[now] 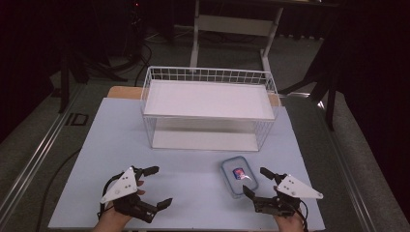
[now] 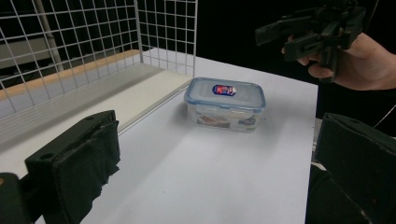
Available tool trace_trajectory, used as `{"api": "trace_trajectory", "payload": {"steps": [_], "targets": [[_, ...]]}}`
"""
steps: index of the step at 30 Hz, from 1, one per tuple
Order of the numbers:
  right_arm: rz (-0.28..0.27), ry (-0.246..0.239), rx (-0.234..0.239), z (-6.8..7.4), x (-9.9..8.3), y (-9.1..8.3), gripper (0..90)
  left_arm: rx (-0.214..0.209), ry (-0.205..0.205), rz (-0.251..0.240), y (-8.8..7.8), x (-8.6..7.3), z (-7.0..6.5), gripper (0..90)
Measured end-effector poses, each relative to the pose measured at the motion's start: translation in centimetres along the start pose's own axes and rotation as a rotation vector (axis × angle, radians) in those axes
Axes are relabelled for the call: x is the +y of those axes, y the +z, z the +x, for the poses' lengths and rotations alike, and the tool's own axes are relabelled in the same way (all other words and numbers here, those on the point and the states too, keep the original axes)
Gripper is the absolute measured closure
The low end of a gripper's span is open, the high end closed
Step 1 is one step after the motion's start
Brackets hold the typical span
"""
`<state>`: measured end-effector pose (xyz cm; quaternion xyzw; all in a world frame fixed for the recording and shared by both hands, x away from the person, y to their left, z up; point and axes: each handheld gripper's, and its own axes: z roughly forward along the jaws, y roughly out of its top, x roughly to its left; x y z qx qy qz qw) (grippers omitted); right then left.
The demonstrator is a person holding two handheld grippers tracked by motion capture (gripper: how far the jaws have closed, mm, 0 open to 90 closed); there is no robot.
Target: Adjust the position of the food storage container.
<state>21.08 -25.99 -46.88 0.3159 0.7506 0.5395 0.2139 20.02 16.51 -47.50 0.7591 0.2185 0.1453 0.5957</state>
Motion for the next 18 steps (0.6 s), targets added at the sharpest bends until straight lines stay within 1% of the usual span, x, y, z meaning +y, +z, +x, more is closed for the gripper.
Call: {"api": "trace_trajectory", "payload": {"steps": [2, 4, 5, 8, 10, 11, 12, 13, 14, 15, 16, 17, 18], "targets": [[-0.009, -0.010, 0.001, 0.2, 0.2, -0.1, 15.0, 0.003, -0.001, 0.000, 0.0, 0.0, 0.0, 1.1], [-0.004, -0.014, 0.012, 0.3, 0.5, -0.3, 13.5, 0.002, -0.005, -0.001, 0.0, -0.1, 0.1, 1.1], [-0.004, -0.014, 0.012, 0.3, 0.5, -0.3, 13.5, 0.002, -0.005, -0.001, 0.0, -0.1, 0.1, 1.1], [-0.016, -0.007, 0.032, 0.4, 1.0, -0.6, 12.2, 0.006, -0.007, 0.000, 0.1, -0.1, 0.1, 1.1], [-0.024, -0.013, 0.025, 0.3, 1.3, -0.9, 12.2, 0.006, -0.006, 0.006, 0.2, -0.2, 0.2, 1.1], [-0.029, 0.003, 0.034, 0.2, 1.6, -1.0, 12.2, 0.006, -0.006, 0.009, 0.3, -0.2, 0.2, 1.1], [-0.022, 0.030, 0.052, 0.0, 1.9, -1.0, 12.2, 0.006, -0.006, 0.011, 0.3, -0.2, 0.2, 1.1], [-0.021, 0.038, 0.061, -0.1, 2.0, -1.0, 12.4, 0.005, -0.010, 0.014, 0.4, -0.3, 0.3, 1.1], [-0.006, 0.065, 0.107, -0.5, 2.1, -1.0, 12.5, 0.004, -0.013, 0.016, 0.5, -0.3, 0.3, 1.1], [0.008, 0.080, 0.133, -0.7, 2.1, -0.9, 14.2, 0.004, -0.009, 0.017, 0.5, -0.3, 0.3, 1.1], [0.031, 0.084, 0.151, -1.0, 2.0, -0.7, 17.8, 0.003, -0.010, 0.014, 0.5, -0.3, 0.3, 1.1], [0.051, 0.077, 0.170, -1.2, 1.9, -0.6, 22.1, 0.001, -0.011, 0.012, 0.5, -0.3, 0.3, 1.1], [0.080, 0.059, 0.183, -1.4, 1.7, -0.5, 30.3, 0.001, -0.012, 0.010, 0.5, -0.3, 0.3, 1.1]]}}
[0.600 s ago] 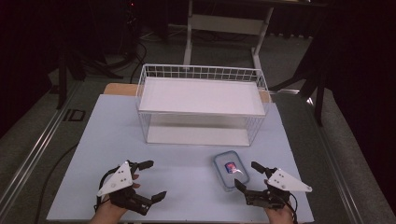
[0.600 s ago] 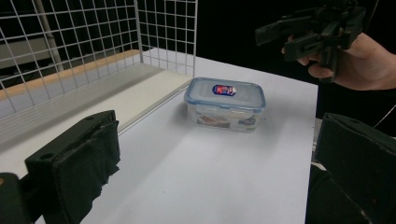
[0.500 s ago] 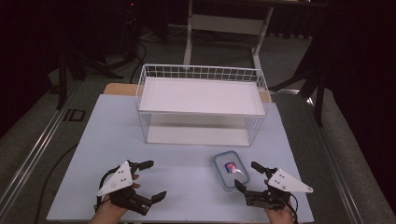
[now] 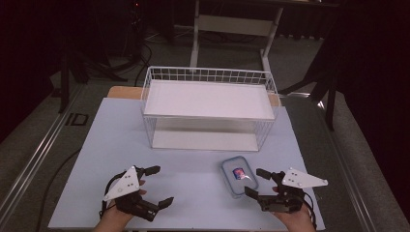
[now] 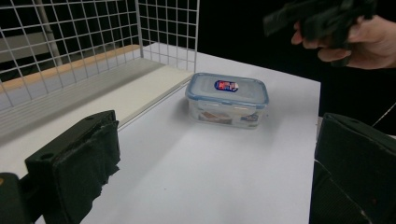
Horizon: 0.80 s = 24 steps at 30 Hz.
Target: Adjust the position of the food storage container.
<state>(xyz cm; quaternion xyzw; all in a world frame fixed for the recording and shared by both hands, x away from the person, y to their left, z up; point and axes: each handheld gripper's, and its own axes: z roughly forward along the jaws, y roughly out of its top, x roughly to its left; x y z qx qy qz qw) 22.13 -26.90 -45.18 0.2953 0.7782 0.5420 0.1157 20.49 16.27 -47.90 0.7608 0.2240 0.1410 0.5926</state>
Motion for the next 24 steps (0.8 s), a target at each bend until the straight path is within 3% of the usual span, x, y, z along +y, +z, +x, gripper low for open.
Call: {"api": "trace_trajectory", "payload": {"steps": [2, 5, 7, 9, 12, 17, 21, 24], "targets": [[0.051, 0.003, 0.014, -0.4, -0.6, 0.2, 37.2, 0.000, 0.001, -0.002, 0.0, 0.0, 0.0, 1.1], [0.098, 0.020, 0.008, -0.8, -1.6, 0.3, 61.0, -0.001, -0.002, -0.002, 0.0, 0.0, 0.1, 1.1], [0.142, 0.000, 0.014, -0.8, -2.4, 0.4, 76.3, 0.000, -0.002, -0.001, 0.1, 0.0, 0.1, 1.1], [0.195, -0.041, -0.015, -0.7, -3.1, 0.4, 87.2, -0.002, -0.001, 0.000, 0.1, 0.0, 0.1, 1.1], [0.247, -0.057, -0.033, -1.0, -4.4, 0.6, 89.8, -0.003, 0.000, -0.001, 0.2, 0.1, 0.0, 1.1], [0.290, -0.027, -0.076, -1.8, -5.6, 0.8, 90.0, -0.002, 0.004, 0.001, 0.2, 0.1, 0.0, 1.1], [0.326, -0.029, -0.110, -2.2, -6.0, 1.2, 90.0, -0.008, 0.003, 0.007, 0.4, 0.0, 0.1, 1.1], [0.332, -0.046, -0.165, -2.5, -5.8, 1.4, 90.0, -0.008, 0.004, 0.009, 0.4, 0.0, 0.0, 1.1]]}}
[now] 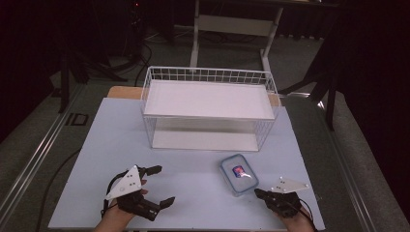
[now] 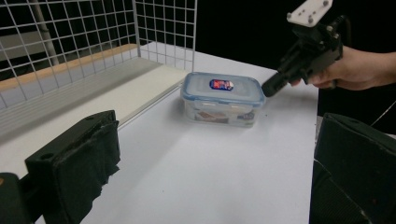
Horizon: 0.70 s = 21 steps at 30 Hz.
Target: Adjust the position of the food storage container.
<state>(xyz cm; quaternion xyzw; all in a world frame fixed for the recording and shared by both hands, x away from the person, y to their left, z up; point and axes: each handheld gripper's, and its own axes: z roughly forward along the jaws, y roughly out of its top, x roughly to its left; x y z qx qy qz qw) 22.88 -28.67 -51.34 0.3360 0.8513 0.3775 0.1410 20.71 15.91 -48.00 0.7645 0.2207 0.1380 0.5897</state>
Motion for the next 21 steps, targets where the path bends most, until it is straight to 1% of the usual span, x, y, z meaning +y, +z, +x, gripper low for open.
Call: {"api": "trace_trajectory", "payload": {"steps": [3, 5, 7, 9, 10, 12, 14, 16, 18, 21], "targets": [[-0.027, 0.022, -0.029, -0.8, 0.3, -0.1, 90.0, -0.002, -0.001, 0.003, 0.1, 0.0, 0.0, 1.1], [-0.044, 0.036, -0.035, -1.4, 0.5, -0.1, 90.0, -0.001, -0.001, 0.007, 0.1, 0.0, 0.0, 1.1], [-0.046, 0.038, -0.054, -1.9, 0.7, -0.1, 90.0, -0.003, 0.000, 0.007, 0.2, 0.0, 0.0, 1.1], [-0.058, 0.061, -0.052, -2.1, 0.6, -0.3, 90.0, -0.002, 0.004, 0.005, 0.1, 0.0, -0.1, 1.1], [-0.059, 0.066, -0.044, -2.0, 0.3, -0.4, 90.0, -0.002, 0.006, 0.005, 0.1, 0.0, -0.2, 1.1], [-0.042, 0.059, -0.046, -1.6, -0.1, -0.4, 90.0, -0.001, 0.007, 0.004, 0.0, 0.0, -0.2, 1.1], [-0.025, 0.064, -0.048, -1.4, -0.3, -0.2, 90.0, -0.001, 0.002, 0.002, 0.0, 0.0, -0.1, 1.1], [-0.014, 0.070, -0.051, -1.6, -0.3, 0.2, 90.0, 0.001, -0.001, -0.001, 0.0, 0.0, -0.1, 1.1], [0.004, 0.076, -0.066, -1.7, -0.2, 0.7, 90.0, -0.002, 0.004, 0.001, 0.0, 0.0, -0.2, 1.1], [0.008, 0.085, -0.062, -2.1, 0.0, 1.2, 90.0, -0.003, 0.006, 0.002, 0.0, 0.0, -0.2, 1.1]]}}
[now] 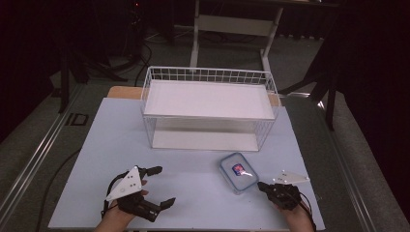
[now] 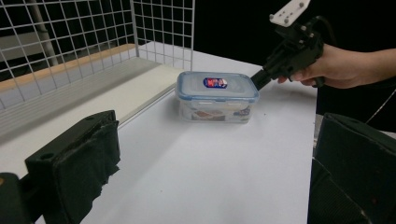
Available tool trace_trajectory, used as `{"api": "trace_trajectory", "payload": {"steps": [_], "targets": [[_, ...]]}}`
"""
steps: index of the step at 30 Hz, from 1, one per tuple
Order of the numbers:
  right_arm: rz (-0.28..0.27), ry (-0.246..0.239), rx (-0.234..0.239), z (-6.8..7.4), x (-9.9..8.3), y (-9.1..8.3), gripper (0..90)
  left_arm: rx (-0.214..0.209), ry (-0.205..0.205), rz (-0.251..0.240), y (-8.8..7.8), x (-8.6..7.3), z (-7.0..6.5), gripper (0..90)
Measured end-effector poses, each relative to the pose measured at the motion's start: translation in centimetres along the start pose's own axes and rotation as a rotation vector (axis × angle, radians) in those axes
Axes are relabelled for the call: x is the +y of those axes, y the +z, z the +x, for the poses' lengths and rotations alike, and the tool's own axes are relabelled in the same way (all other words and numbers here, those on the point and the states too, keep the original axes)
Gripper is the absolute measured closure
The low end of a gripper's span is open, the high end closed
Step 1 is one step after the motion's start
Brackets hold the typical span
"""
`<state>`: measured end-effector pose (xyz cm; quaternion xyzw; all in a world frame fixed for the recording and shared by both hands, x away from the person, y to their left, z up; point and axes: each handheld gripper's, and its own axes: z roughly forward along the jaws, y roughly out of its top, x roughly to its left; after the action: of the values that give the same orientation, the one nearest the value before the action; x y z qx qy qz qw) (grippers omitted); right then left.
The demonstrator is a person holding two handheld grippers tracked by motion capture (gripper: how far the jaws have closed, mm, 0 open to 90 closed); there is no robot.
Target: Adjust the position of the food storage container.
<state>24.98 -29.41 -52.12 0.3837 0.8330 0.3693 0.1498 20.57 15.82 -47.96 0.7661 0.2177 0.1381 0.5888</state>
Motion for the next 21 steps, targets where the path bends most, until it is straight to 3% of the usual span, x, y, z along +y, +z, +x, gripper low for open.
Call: {"api": "trace_trajectory", "payload": {"steps": [5, 11, 21], "targets": [[0.012, -0.014, -0.009, -0.2, 0.8, 0.7, 90.0, 0.000, -0.005, 0.002, 0.1, -0.1, 0.1, 1.1], [0.017, 0.012, -0.018, -1.0, 1.8, 2.2, 90.0, -0.002, -0.002, 0.006, 0.1, -0.1, -0.1, 1.1], [0.019, 0.035, -0.029, -0.8, 3.5, 4.5, 90.0, -0.005, -0.006, 0.010, 0.2, -0.1, -0.1, 1.1]]}}
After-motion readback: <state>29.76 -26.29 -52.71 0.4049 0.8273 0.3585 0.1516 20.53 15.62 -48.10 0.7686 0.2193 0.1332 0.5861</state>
